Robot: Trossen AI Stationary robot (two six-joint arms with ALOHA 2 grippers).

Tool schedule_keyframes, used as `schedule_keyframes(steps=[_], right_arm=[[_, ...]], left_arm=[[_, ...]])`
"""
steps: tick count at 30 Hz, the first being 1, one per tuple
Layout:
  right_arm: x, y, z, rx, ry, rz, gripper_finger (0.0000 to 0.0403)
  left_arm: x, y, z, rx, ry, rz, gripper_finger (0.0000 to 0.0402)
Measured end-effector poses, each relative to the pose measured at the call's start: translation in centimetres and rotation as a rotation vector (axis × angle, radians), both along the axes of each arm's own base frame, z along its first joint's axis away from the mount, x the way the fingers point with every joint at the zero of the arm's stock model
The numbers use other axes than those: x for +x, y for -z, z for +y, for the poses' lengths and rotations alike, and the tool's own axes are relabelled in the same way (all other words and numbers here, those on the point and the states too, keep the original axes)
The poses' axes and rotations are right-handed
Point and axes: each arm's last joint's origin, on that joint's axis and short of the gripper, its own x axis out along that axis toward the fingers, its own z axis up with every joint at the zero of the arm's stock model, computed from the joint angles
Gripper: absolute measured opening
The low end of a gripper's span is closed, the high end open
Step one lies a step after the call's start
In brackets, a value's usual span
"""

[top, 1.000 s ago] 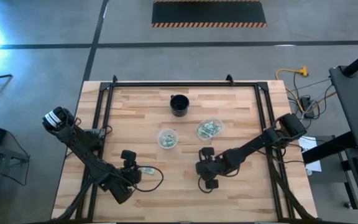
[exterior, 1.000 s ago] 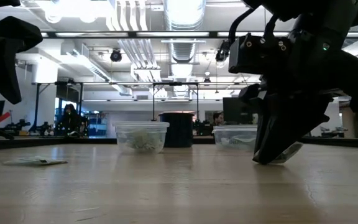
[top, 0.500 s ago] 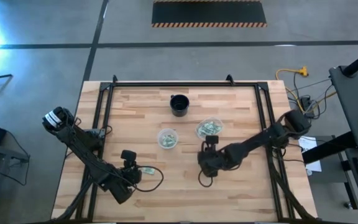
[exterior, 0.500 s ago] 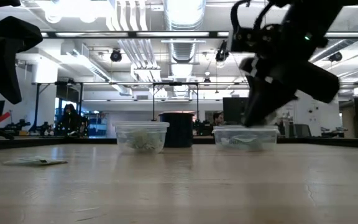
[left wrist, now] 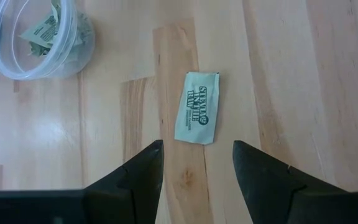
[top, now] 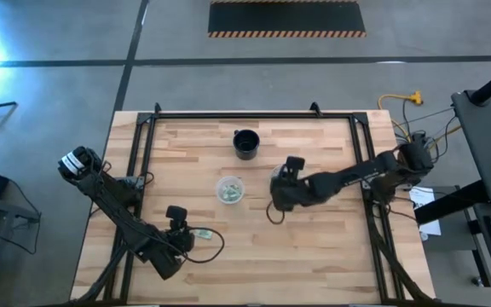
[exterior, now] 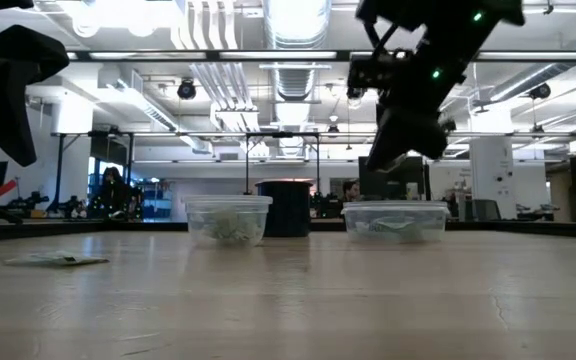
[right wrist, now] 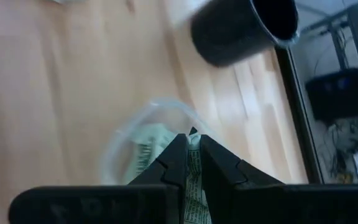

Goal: Pick and place Stevia / Truvia into bins
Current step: Put the green stevia packet into the right transparent container

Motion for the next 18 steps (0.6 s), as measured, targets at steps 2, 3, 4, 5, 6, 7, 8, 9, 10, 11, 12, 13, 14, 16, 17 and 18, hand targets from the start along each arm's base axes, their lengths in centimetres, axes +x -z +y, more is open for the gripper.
schedule_keyframes(steps=[2, 3, 4, 5, 6, 7, 8, 9, 10, 11, 12, 13, 14, 16, 17, 18], right_arm=[[0.1, 0.3, -1.2, 0.007, 0.033, 0.011, 0.0028], [0.1, 0.5, -1.8, 0.02, 0.045, 0.02, 0.0028], [0.1, 0.6, -2.3, 0.041, 0.053, 0.027, 0.0028], [0.1, 0.8, -2.6, 0.062, 0.061, 0.033, 0.0028], [0.1, 0.9, -3.0, 0.084, 0.069, 0.035, 0.0028], [0.1, 0.9, -3.2, 0.099, 0.074, 0.033, 0.0028], [0.1, 1.0, -3.3, 0.111, 0.079, 0.032, 0.0028], [0.0, 1.0, -3.5, 0.117, 0.085, 0.033, 0.0028], [0.0, 1.0, -3.6, 0.12, 0.092, 0.031, 0.0029], [0.0, 1.0, -3.7, 0.122, 0.101, 0.026, 0.0029], [0.0, 1.0, -3.7, 0.127, 0.108, 0.022, 0.0031], [0.0, 1.1, -3.8, 0.139, 0.109, 0.022, 0.0035], [0.0, 1.1, -3.9, 0.157, 0.107, 0.024, 0.0041], [0.0, 1.1, -4.0, 0.181, 0.104, 0.026, 0.0055], [0.0, 1.1, -4.0, 0.182, 0.106, 0.025, 0.0064], [0.0, 1.1, -4.0, 0.182, 0.107, 0.026, 0.0072]], left_arm=[[0.0, 0.0, 0.0, 0.0, 0.0, -0.002, 0.0176], [0.0, 0.0, 0.0, 0.001, 0.0, -0.001, 0.0176], [0.0, 0.0, 0.0, 0.002, 0.0, 0.0, 0.0176], [0.0, 0.0, 0.0, 0.001, 0.0, -0.001, 0.0176], [0.0, 0.0, 0.0, 0.001, 0.0, -0.001, 0.0176], [0.0, 0.0, 0.0, 0.002, 0.0, 0.0, 0.0176], [0.0, 0.0, 0.0, 0.002, 0.0, 0.0, 0.0176], [0.0, 0.0, 0.0, 0.002, 0.0, 0.0, 0.0176], [0.0, 0.0, 0.0, 0.002, 0.0, 0.0, 0.0176], [0.0, 0.0, 0.0, 0.002, 0.0, 0.0, 0.0176], [0.0, 0.0, 0.0, 0.002, 0.0, 0.0, 0.0176], [0.0, 0.0, 0.0, 0.002, -0.001, 0.0, 0.0176], [0.0, 0.0, 0.0, 0.002, -0.001, 0.0, 0.0176], [0.0, 0.0, 0.0, 0.002, -0.001, 0.0, 0.0176], [0.0, 0.0, 0.0, 0.002, -0.001, 0.0, 0.0176], [0.0, 0.0, 0.0, 0.002, -0.001, 0.0, 0.0176]])
